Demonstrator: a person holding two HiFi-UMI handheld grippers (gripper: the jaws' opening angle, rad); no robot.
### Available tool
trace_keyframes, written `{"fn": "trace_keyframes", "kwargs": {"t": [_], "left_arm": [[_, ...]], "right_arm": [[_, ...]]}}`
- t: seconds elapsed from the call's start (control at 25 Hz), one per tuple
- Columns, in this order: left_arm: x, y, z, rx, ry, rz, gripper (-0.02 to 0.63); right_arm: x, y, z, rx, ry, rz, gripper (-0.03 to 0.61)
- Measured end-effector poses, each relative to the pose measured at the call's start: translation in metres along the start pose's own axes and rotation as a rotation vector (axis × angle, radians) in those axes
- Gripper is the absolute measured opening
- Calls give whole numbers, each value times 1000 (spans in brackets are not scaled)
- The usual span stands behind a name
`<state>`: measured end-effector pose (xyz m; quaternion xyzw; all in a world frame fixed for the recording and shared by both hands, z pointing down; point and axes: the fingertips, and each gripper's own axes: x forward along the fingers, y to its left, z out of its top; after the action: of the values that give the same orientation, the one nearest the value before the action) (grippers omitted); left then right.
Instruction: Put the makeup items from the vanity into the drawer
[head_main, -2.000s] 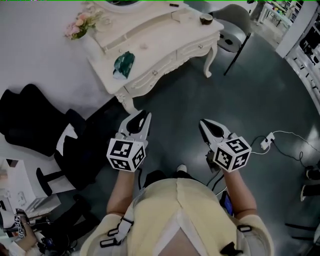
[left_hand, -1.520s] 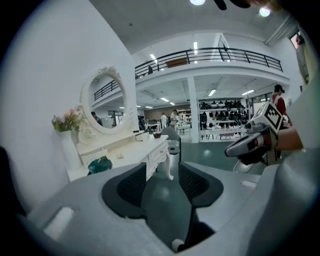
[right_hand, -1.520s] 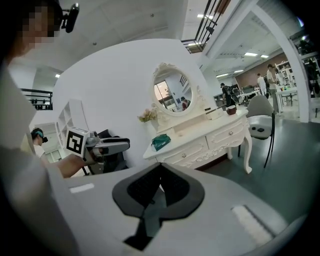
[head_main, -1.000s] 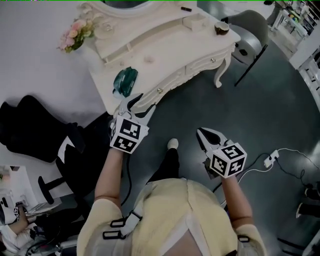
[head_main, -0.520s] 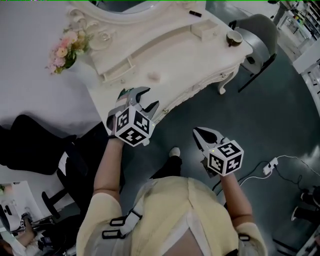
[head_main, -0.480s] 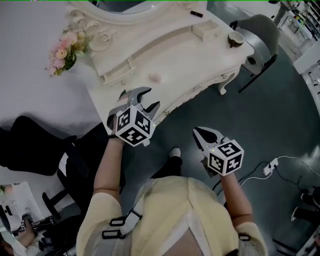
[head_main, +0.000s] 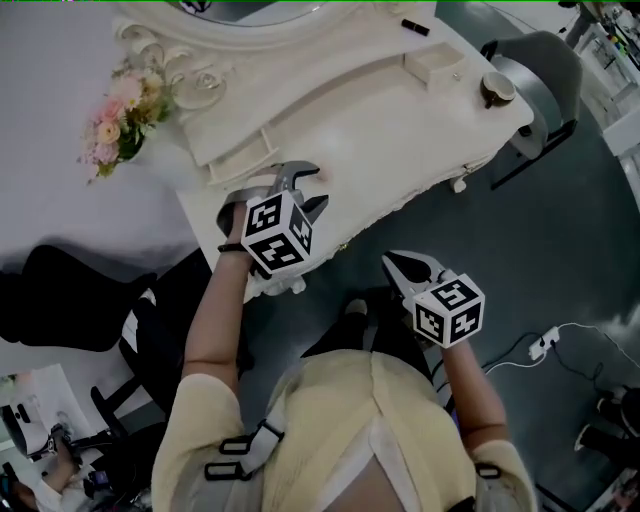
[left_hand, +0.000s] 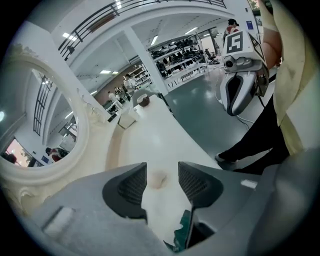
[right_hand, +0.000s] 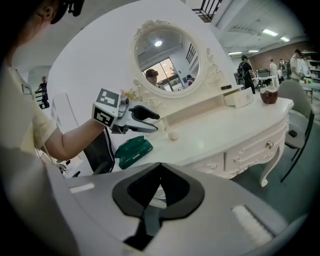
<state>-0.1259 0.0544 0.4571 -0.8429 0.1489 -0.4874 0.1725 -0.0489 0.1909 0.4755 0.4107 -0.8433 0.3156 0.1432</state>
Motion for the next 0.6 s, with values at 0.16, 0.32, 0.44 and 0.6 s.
{"fn": "trace_keyframes", "kwargs": {"t": [0.16,0.32,0.44,0.6], "left_arm": [[22,7,-9,-30,54,-27,203],[45,11,-14,-59,124,-34,204],[65,14,-20,-107,172,-25,204],[85,20,-34,-140,253,-7,196]], "right_arm": [[19,-19,18,-16,22,61,5],[34,-39,37,-53,64,134,5],[42,-53,50,-79,93,182,5],[52,-70,60,-92,127,235,5]]}}
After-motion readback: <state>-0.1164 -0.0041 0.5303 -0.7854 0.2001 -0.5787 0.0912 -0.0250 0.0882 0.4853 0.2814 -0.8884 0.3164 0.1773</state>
